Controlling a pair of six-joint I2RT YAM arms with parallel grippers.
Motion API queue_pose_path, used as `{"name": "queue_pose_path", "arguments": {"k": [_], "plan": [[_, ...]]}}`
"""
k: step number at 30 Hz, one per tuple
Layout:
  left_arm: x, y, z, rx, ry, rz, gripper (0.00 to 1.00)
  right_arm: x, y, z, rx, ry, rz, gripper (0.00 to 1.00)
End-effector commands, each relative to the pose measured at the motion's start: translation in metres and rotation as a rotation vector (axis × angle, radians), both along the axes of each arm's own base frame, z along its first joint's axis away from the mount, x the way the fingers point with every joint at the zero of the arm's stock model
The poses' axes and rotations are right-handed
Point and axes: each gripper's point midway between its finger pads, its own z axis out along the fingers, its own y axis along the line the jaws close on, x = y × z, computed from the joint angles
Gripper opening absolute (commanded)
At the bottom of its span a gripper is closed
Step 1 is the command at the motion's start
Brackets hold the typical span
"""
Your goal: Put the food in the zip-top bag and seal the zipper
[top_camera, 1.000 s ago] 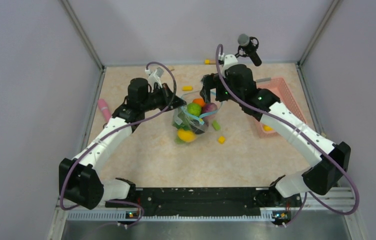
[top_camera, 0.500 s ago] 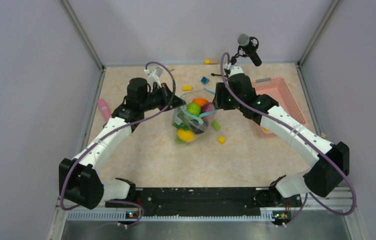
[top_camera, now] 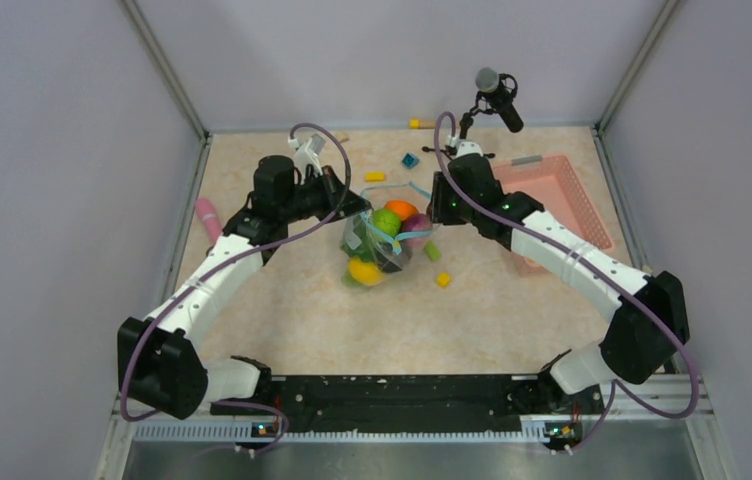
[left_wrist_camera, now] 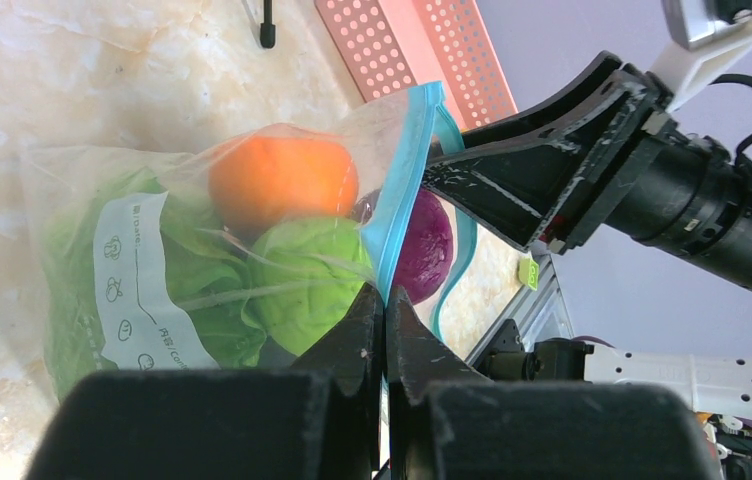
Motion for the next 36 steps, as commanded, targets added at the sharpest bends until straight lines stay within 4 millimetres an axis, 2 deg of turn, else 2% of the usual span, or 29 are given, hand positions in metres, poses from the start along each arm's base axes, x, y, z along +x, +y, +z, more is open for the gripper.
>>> {"name": "queue_pose_path", "arguments": {"k": [1, 3, 4, 9, 14, 17, 19, 22, 23, 24, 27, 30, 33, 36], "plan": [[-0.001, 0.002, 0.031, -0.033, -0.106, -0.006, 0.00, 0.008, -0.005, -0.005, 0.014, -0.006, -0.054, 0.30], [-0.001, 0.001, 0.031, -0.035, -0.104, -0.008, 0.00, 0.008, 0.002, 0.001, 0.045, -0.020, -0.023, 0.15], [-0.001, 0.000, 0.031, -0.037, -0.103, -0.011, 0.00, 0.008, 0.007, 0.008, 0.064, -0.035, 0.002, 0.00], [-0.009, -0.010, 0.039, -0.082, -0.101, -0.093, 0.00, 0.005, 0.034, 0.053, 0.135, -0.122, 0.170, 0.00], [-0.015, -0.013, 0.044, -0.095, -0.115, -0.128, 0.03, -0.001, 0.062, 0.083, 0.131, -0.158, 0.332, 0.00], [-0.014, -0.006, 0.044, -0.041, -0.130, -0.093, 0.16, 0.000, 0.070, 0.093, 0.112, -0.169, 0.392, 0.00], [-0.012, 0.005, 0.042, 0.031, -0.150, -0.052, 0.35, 0.000, 0.074, 0.097, 0.095, -0.165, 0.434, 0.00], [-0.003, 0.027, 0.040, 0.153, -0.200, 0.058, 0.72, -0.003, 0.083, 0.093, 0.074, -0.145, 0.520, 0.00], [0.000, 0.034, 0.039, 0.186, -0.206, 0.097, 0.81, -0.005, 0.086, 0.091, 0.069, -0.139, 0.552, 0.00], [0.003, 0.041, 0.038, 0.217, -0.209, 0.127, 0.85, -0.005, 0.088, 0.089, 0.061, -0.137, 0.575, 0.00], [0.010, 0.046, 0.040, 0.258, -0.230, 0.149, 0.93, -0.004, 0.094, 0.089, 0.049, -0.146, 0.629, 0.00], [0.018, 0.042, 0.037, 0.281, -0.225, 0.128, 0.93, -0.004, 0.100, 0.092, 0.033, -0.165, 0.699, 0.00], [0.035, 0.047, 0.033, 0.339, -0.224, 0.157, 0.93, -0.007, 0.104, 0.095, 0.018, -0.181, 0.769, 0.00], [0.038, 0.043, 0.030, 0.361, -0.228, 0.115, 0.91, -0.009, 0.108, 0.096, 0.022, -0.176, 0.811, 0.00]]}}
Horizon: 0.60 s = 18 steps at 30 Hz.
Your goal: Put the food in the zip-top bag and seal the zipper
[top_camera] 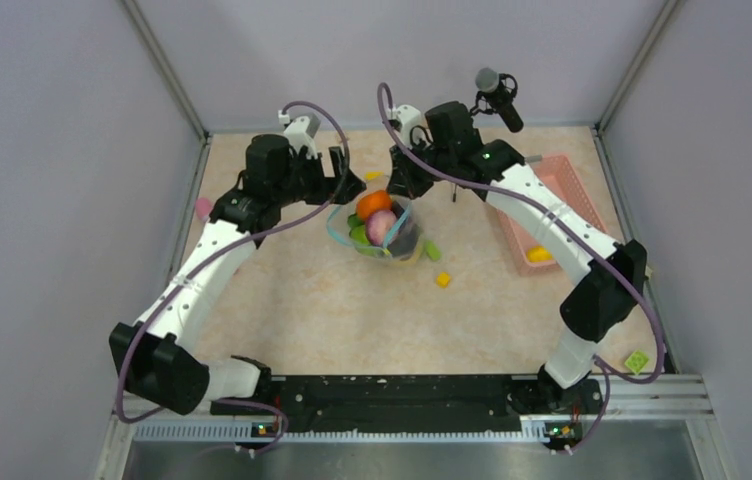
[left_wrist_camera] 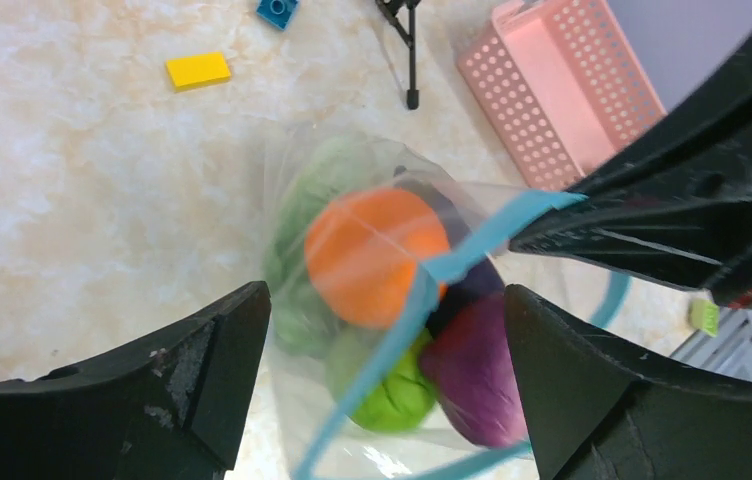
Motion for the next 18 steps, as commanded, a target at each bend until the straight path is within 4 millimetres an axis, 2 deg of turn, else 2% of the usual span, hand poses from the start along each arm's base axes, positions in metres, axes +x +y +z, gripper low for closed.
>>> {"name": "queue_pose_path", "arguments": {"k": [1, 8, 12, 13, 15, 17, 18], "plan": [[0.011, -0.001, 0.005, 0.069, -0.047, -0.039, 0.89, -0.006, 0.014, 0.032, 0.048, -0.072, 0.139, 0.00], [0.009, -0.005, -0.011, 0.146, -0.043, -0.079, 0.88, -0.003, 0.023, 0.038, 0.086, -0.052, 0.194, 0.00], [0.005, -0.012, -0.010, 0.127, -0.060, -0.111, 0.86, 0.001, 0.026, 0.036, 0.077, -0.045, 0.208, 0.00], [0.007, -0.011, -0.011, 0.134, -0.061, -0.098, 0.83, 0.000, 0.027, 0.035, 0.078, -0.049, 0.223, 0.00], [0.012, -0.007, -0.014, 0.148, -0.056, -0.059, 0.70, -0.002, 0.029, 0.034, 0.076, -0.048, 0.250, 0.00], [0.015, -0.006, -0.016, 0.158, -0.050, -0.041, 0.53, -0.005, 0.028, 0.031, 0.067, -0.042, 0.267, 0.00], [0.015, -0.006, -0.018, 0.160, -0.045, -0.039, 0.41, -0.006, 0.026, 0.028, 0.055, -0.036, 0.268, 0.00]]}}
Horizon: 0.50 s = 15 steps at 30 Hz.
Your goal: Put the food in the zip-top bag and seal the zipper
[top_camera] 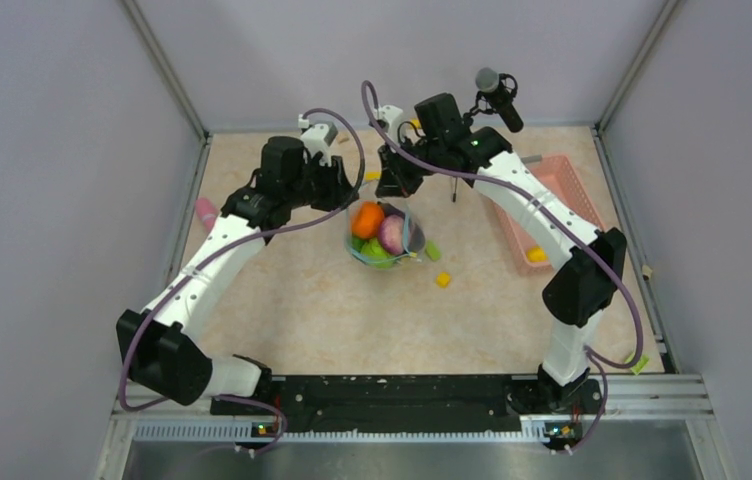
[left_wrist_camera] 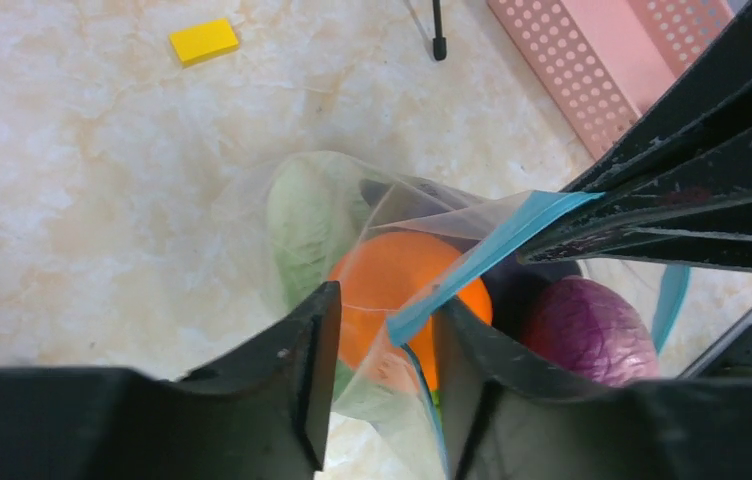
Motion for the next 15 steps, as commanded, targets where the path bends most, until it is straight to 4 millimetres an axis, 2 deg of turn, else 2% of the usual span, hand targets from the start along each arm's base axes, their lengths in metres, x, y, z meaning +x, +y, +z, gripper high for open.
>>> {"name": "queue_pose_path", "arguments": {"k": [1, 2, 3, 6, 8, 12, 15], "plan": [[0.012, 0.002, 0.011, 0.017, -0.056, 0.040, 0.20, 0.000, 0.002, 0.023, 0.033, -0.066, 0.058, 0.00], [0.012, 0.003, 0.011, 0.017, -0.052, 0.053, 0.01, 0.003, -0.002, 0.020, 0.012, -0.068, 0.033, 0.00], [0.011, 0.004, 0.014, 0.013, -0.055, 0.068, 0.00, 0.007, -0.007, 0.015, -0.015, -0.069, -0.005, 0.01], [0.009, 0.013, 0.025, 0.010, -0.083, 0.148, 0.00, 0.022, -0.032, 0.001, -0.122, -0.091, -0.168, 0.35], [0.006, 0.020, 0.034, 0.005, -0.106, 0.205, 0.00, 0.025, -0.049, -0.007, -0.179, -0.105, -0.257, 0.44], [0.003, 0.034, 0.052, -0.026, -0.144, 0.296, 0.00, 0.021, -0.074, -0.027, -0.238, -0.093, -0.373, 0.47], [0.002, 0.042, 0.060, -0.042, -0.158, 0.348, 0.00, 0.020, -0.090, -0.042, -0.282, -0.063, -0.480, 0.42]]}}
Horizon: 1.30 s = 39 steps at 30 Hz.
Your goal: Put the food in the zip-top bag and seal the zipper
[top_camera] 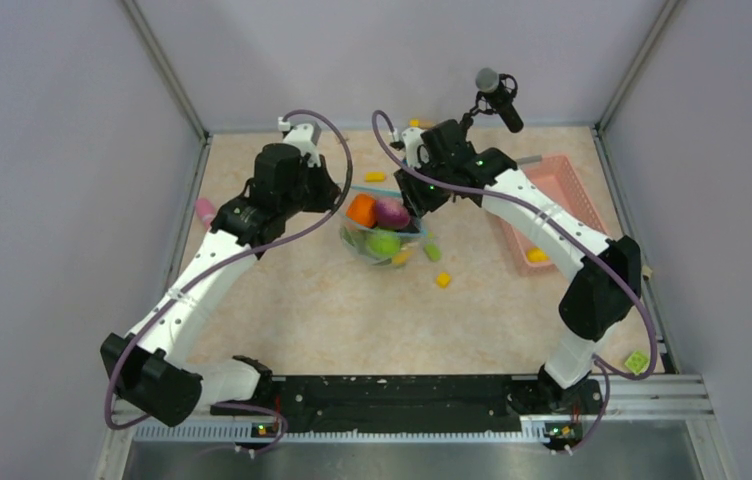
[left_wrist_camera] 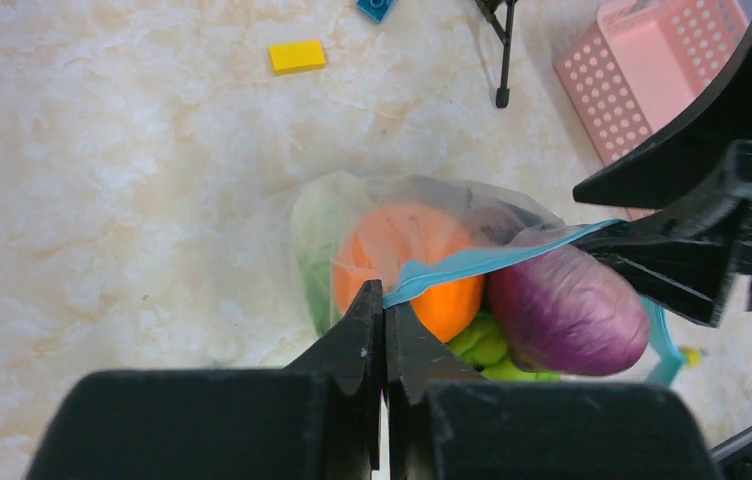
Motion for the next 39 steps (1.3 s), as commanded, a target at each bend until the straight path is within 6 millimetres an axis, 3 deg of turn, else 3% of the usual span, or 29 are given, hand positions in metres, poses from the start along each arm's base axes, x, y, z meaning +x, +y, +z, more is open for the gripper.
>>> {"name": "queue_pose_path", "arguments": {"k": [1, 4, 6, 9, 13, 15, 19, 21, 26, 32, 36, 39], "plan": [[0.005, 0.021, 0.046, -0.064, -0.135, 0.148, 0.00, 0.011, -0.036, 0.011, -0.051, -0.083, -0.239, 0.35], [0.007, 0.032, 0.052, -0.052, -0.148, 0.205, 0.00, 0.019, -0.052, 0.030, -0.066, -0.150, -0.332, 0.12], [0.006, 0.030, 0.056, -0.060, -0.152, 0.198, 0.00, 0.022, -0.050, 0.054, -0.031, -0.192, -0.331, 0.07], [0.001, 0.011, 0.066, -0.109, -0.159, 0.092, 0.00, 0.018, -0.030, 0.083, 0.047, -0.216, -0.224, 0.06], [-0.013, -0.024, 0.078, -0.198, -0.150, -0.107, 0.00, 0.013, -0.003, 0.095, 0.090, -0.224, -0.097, 0.06], [-0.014, -0.028, 0.084, -0.215, -0.154, -0.126, 0.00, 0.018, -0.002, 0.098, 0.083, -0.237, -0.106, 0.07], [-0.010, -0.016, 0.089, -0.203, -0.180, -0.055, 0.00, 0.032, -0.021, 0.092, 0.007, -0.277, -0.214, 0.07], [-0.009, -0.015, 0.091, -0.205, -0.190, -0.047, 0.00, 0.029, -0.021, 0.088, 0.009, -0.267, -0.205, 0.14], [-0.013, -0.024, 0.091, -0.235, -0.165, -0.090, 0.00, 0.006, 0.003, 0.106, 0.150, -0.257, -0.059, 0.48], [-0.017, -0.023, 0.093, -0.251, -0.157, -0.083, 0.00, -0.028, 0.015, 0.129, 0.312, -0.283, 0.076, 0.61], [-0.020, -0.022, 0.097, -0.256, -0.165, -0.084, 0.00, -0.033, -0.004, 0.129, 0.322, -0.318, -0.012, 0.76], [-0.022, -0.022, 0.100, -0.257, -0.168, -0.087, 0.00, -0.020, -0.044, 0.118, 0.259, -0.369, -0.242, 0.94]]}}
